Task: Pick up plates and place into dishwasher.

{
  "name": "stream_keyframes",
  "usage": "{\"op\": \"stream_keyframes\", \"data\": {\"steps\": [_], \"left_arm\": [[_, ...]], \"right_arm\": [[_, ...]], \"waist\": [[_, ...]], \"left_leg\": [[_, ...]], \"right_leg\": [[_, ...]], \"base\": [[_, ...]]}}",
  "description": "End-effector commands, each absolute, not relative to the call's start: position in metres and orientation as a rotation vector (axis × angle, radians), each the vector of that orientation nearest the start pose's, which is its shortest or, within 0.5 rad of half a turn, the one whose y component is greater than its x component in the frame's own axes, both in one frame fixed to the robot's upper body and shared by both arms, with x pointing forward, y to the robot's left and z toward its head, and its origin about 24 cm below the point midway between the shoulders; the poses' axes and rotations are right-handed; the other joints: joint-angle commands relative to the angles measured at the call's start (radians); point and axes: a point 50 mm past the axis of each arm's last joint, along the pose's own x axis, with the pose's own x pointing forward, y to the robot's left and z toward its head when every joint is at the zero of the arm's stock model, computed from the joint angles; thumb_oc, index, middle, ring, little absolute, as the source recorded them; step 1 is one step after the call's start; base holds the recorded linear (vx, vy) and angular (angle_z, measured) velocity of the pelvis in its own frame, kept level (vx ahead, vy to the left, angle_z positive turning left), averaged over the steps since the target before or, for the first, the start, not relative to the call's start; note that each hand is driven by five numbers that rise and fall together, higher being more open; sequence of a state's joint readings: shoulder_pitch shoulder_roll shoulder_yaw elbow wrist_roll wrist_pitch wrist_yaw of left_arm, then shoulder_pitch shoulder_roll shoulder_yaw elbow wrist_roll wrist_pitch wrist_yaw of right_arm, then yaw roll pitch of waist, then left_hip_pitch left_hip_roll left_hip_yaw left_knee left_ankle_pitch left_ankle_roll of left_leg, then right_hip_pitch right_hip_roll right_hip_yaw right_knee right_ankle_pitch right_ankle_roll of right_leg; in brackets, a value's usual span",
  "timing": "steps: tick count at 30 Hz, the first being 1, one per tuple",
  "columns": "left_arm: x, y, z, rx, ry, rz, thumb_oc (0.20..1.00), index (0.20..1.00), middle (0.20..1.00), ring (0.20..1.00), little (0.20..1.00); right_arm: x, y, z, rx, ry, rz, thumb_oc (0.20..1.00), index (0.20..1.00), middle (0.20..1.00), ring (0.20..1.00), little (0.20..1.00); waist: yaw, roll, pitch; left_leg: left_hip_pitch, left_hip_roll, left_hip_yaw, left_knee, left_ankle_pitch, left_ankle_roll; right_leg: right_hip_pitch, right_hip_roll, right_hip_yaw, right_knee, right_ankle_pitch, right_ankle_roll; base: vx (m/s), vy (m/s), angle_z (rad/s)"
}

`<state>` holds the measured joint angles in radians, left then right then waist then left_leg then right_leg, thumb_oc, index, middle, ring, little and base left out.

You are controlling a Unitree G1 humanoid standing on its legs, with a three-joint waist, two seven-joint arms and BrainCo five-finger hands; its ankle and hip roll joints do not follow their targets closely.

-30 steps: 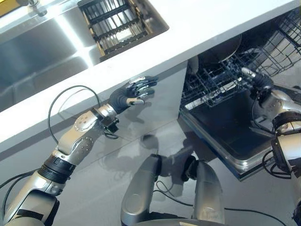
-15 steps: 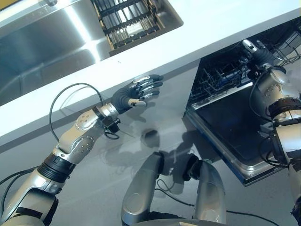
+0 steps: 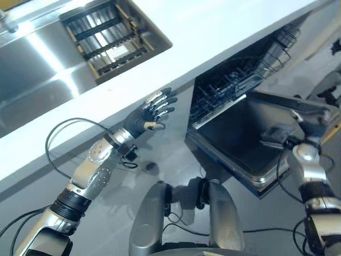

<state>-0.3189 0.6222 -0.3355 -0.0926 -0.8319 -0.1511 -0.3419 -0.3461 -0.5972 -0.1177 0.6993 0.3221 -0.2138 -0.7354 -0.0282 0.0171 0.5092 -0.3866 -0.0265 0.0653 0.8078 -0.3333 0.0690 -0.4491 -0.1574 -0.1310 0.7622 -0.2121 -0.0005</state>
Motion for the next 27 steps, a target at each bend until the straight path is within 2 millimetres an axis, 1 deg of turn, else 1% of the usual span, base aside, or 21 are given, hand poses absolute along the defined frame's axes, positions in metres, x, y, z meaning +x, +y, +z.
{"op": "stream_keyframes", "data": {"steps": [1,3,5,6,9,10,11,12,13,14,16,17,19,21,22,24,27], "left_arm": [[0.261,0.136,0.142,-0.221,-0.403,-0.764,1.0,1.0,1.0,1.0,1.0],[0.259,0.135,0.138,-0.228,-0.402,-0.767,1.0,1.0,1.0,1.0,1.0],[0.259,0.132,0.141,-0.243,-0.407,-0.784,1.0,1.0,1.0,1.0,1.0],[0.26,0.131,0.142,-0.247,-0.408,-0.791,1.0,1.0,1.0,1.0,1.0],[0.261,0.126,0.145,-0.25,-0.403,-0.812,1.0,1.0,1.0,1.0,1.0],[0.262,0.125,0.146,-0.25,-0.402,-0.819,1.0,1.0,1.0,1.0,1.0],[0.263,0.121,0.148,-0.247,-0.396,-0.835,1.0,1.0,1.0,1.0,1.0],[0.263,0.12,0.15,-0.245,-0.395,-0.842,1.0,1.0,1.0,1.0,1.0],[0.263,0.118,0.152,-0.243,-0.393,-0.852,1.0,1.0,1.0,1.0,1.0],[0.263,0.115,0.154,-0.241,-0.394,-0.865,1.0,1.0,1.0,1.0,1.0],[0.264,0.112,0.158,-0.237,-0.391,-0.884,1.0,1.0,1.0,1.0,1.0],[0.264,0.111,0.159,-0.233,-0.389,-0.89,1.0,1.0,1.0,1.0,1.0],[0.265,0.111,0.161,-0.226,-0.378,-0.913,1.0,1.0,1.0,1.0,1.0],[0.265,0.112,0.163,-0.219,-0.377,-0.926,1.0,1.0,1.0,1.0,1.0],[0.265,0.111,0.165,-0.215,-0.377,-0.935,1.0,1.0,1.0,1.0,1.0],[0.265,0.112,0.167,-0.216,-0.374,-0.944,1.0,1.0,1.0,1.0,1.0],[0.268,0.117,0.172,-0.212,-0.372,-0.96,1.0,1.0,1.0,1.0,1.0]], "right_arm": [[0.251,-0.373,0.084,-0.263,-0.171,-1.242,1.0,1.0,1.0,1.0,1.0],[0.237,-0.379,0.062,-0.216,-0.085,-1.35,1.0,1.0,1.0,1.0,1.0],[0.225,-0.384,0.044,-0.167,-0.003,-1.419,1.0,1.0,1.0,1.0,1.0],[0.219,-0.387,0.033,-0.137,0.046,-1.439,1.0,1.0,1.0,1.0,1.0],[0.21,-0.39,0.011,-0.032,0.166,-1.442,1.0,1.0,1.0,1.0,1.0],[0.207,-0.39,0.004,-0.007,0.205,-1.425,1.0,1.0,1.0,1.0,1.0],[0.207,-0.387,-0.011,0.097,0.293,-1.347,1.0,1.0,1.0,1.0,1.0],[0.209,-0.385,-0.016,0.132,0.328,-1.298,1.0,1.0,1.0,1.0,1.0],[0.212,-0.381,-0.024,0.196,0.384,-1.223,1.0,1.0,1.0,1.0,1.0],[0.218,-0.376,-0.028,0.277,0.403,-1.148,1.0,1.0,1.0,1.0,1.0],[0.233,-0.367,-0.03,0.393,0.413,-0.992,1.0,1.0,1.0,1.0,1.0],[0.24,-0.361,-0.03,0.442,0.427,-0.924,1.0,1.0,1.0,1.0,1.0],[0.269,-0.341,-0.022,0.624,0.392,-0.694,1.0,1.0,1.0,1.0,1.0],[0.283,-0.324,-0.018,0.739,0.364,-0.499,1.0,1.0,1.0,1.0,1.0],[0.297,-0.314,-0.009,0.784,0.319,-0.398,1.0,1.0,1.0,1.0,1.0],[0.314,-0.304,0.01,0.853,0.208,-0.238,1.0,1.0,1.0,1.0,1.0],[0.342,-0.285,0.05,0.909,0.044,0.002,1.0,1.0,1.0,1.0,1.0]], "waist": [[-0.016,0.032,-0.025],[-0.023,0.038,-0.025],[-0.024,0.045,-0.03],[-0.022,0.05,-0.03],[-0.015,0.065,-0.027],[-0.013,0.069,-0.027],[-0.006,0.079,-0.02],[-0.002,0.082,-0.02],[0.004,0.087,-0.014],[0.012,0.094,-0.009],[0.027,0.106,-0.001],[0.032,0.108,-0.001],[0.051,0.118,0.008],[0.062,0.121,0.01],[0.07,0.122,0.011],[0.08,0.124,0.011],[0.095,0.125,0.008]], "left_leg": [[0.052,0.008,0.037,-0.025,-0.047,0.049],[0.068,0.008,0.048,-0.018,-0.064,0.051],[0.069,0.004,0.052,-0.025,-0.054,0.051],[0.068,0.001,0.052,-0.023,-0.055,0.051],[0.065,-0.004,0.05,-0.02,-0.046,0.048],[0.063,-0.007,0.048,-0.019,-0.044,0.047],[0.063,-0.01,0.045,-0.008,-0.047,0.045],[0.059,-0.013,0.044,-0.014,-0.036,0.044],[0.055,-0.018,0.04,-0.004,-0.045,0.045],[0.046,-0.024,0.036,0.001,-0.043,0.044],[0.031,-0.033,0.028,0.012,-0.037,0.041],[0.024,-0.037,0.025,0.008,-0.027,0.04],[0.014,-0.043,0.017,0.021,-0.026,0.034],[0.001,-0.05,0.013,0.026,-0.026,0.035],[-0.007,-0.051,0.012,0.027,-0.023,0.035],[-0.015,-0.053,0.007,0.03,-0.022,0.036],[-0.029,-0.055,0.003,0.036,-0.02,0.035]], "right_leg": [[0.11,0.047,0.025,-0.014,-0.051,-0.056],[0.121,0.046,0.034,-0.011,-0.061,-0.053],[0.123,0.045,0.037,-0.025,-0.052,-0.054],[0.123,0.046,0.037,-0.024,-0.053,-0.054],[0.118,0.045,0.038,-0.018,-0.054,-0.056],[0.116,0.045,0.038,-0.017,-0.055,-0.056],[0.114,0.044,0.037,-0.002,-0.065,-0.057],[0.11,0.042,0.035,-0.007,-0.057,-0.06],[0.104,0.042,0.034,0.008,-0.067,-0.06],[0.093,0.04,0.032,0.017,-0.069,-0.062],[0.078,0.034,0.025,0.033,-0.072,-0.067],[0.072,0.032,0.022,0.029,-0.064,-0.069],[0.061,0.025,0.014,0.05,-0.072,-0.073],[0.047,0.02,0.007,0.06,-0.074,-0.074],[0.039,0.017,0.003,0.062,-0.072,-0.074],[0.033,0.013,-0.004,0.068,-0.07,-0.074],[0.02,0.005,-0.014,0.074,-0.068,-0.069]], "base": [[0.0,0.072,-0.22],[0.01,0.056,-0.2],[-0.01,0.028,-0.19],[-0.02,0.012,-0.13],[-0.01,0.0,-0.01],[0.0,0.0,0.0],[-0.03,-0.036,0.0],[-0.04,-0.054,0.03],[-0.07,-0.057,0.04],[-0.07,-0.054,0.04],[-0.08,-0.057,0.03],[-0.07,-0.069,0.02],[-0.06,-0.085,0.05],[-0.08,-0.093,0.12],[-0.07,-0.092,0.1],[-0.05,-0.082,0.06],[-0.05,-0.074,0.06]]}}
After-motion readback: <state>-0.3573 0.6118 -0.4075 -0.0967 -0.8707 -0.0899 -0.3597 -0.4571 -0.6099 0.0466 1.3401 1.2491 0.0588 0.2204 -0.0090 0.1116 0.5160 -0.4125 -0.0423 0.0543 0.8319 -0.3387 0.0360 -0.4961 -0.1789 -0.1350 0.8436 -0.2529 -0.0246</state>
